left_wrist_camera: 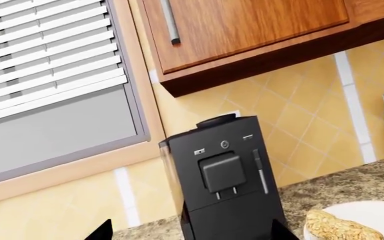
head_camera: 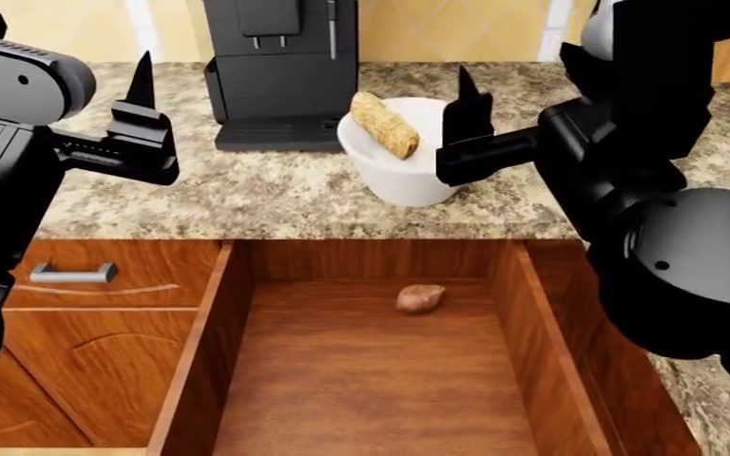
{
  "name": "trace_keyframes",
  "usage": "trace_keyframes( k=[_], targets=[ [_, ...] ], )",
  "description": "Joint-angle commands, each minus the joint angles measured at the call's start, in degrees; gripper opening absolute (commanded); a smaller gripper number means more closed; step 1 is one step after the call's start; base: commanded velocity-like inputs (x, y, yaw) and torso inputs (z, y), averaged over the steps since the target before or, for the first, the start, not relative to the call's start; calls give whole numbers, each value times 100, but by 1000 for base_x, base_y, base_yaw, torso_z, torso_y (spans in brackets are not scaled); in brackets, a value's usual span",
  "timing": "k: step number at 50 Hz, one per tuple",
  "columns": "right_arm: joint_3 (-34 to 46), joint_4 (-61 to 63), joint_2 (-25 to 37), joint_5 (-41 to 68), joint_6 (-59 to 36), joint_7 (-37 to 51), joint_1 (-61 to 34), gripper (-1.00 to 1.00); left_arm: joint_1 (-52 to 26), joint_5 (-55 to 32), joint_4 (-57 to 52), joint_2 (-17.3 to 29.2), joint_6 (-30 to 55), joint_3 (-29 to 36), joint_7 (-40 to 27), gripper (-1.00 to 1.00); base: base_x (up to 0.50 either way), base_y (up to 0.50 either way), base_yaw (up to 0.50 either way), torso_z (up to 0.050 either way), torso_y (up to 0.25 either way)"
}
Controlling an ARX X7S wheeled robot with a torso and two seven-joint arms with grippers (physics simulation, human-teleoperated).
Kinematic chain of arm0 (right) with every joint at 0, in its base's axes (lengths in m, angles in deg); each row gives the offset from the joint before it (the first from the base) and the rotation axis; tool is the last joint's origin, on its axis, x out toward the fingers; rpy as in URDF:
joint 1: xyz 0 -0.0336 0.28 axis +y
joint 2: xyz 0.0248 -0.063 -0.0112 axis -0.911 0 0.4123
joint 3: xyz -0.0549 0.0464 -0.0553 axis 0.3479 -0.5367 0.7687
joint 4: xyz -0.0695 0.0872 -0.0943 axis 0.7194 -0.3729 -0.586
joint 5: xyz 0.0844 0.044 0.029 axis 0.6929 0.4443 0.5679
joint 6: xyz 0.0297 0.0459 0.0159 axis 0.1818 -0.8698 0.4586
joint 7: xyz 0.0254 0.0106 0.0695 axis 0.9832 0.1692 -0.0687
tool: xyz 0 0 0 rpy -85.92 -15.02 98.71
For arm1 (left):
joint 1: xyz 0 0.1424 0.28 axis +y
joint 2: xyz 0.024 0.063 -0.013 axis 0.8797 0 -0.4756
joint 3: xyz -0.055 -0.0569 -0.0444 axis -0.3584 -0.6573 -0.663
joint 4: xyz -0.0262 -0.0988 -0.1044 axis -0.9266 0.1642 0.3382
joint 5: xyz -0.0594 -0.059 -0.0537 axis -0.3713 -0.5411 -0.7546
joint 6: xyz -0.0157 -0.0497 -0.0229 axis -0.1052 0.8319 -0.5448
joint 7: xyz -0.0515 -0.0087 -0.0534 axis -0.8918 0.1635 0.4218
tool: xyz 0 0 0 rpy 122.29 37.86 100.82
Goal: Place the bar in the bowl and close the drawer.
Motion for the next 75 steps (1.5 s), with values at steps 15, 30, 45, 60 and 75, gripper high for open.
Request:
trace_keyframes(
  k=[15, 30, 45, 60, 75],
  targets=[
    [-100, 281, 117, 13, -46, 68, -57, 100, 24, -90, -54, 76, -10, -70, -57, 100, -240, 172, 0, 0, 0],
    [-201, 393, 235, -234, 241, -96, 87, 100, 100, -51, -57, 79, -73, -41, -53, 100, -57, 500, 0, 0, 0],
    [-239, 370, 218, -277, 254, -109, 108, 100, 148, 43, -32, 73, -148, 20, -28, 100, 7, 500, 0, 0, 0],
    [-280, 392, 249, -272, 259, -120, 123, 100, 105, 51, -21, 64, -139, 79, -40, 100, 8, 500, 0, 0, 0],
    [-294, 388, 217, -352, 299, -149, 197, 100, 85, -14, -45, 95, -127, 67, -57, 100, 111, 488, 0, 0, 0]
  ],
)
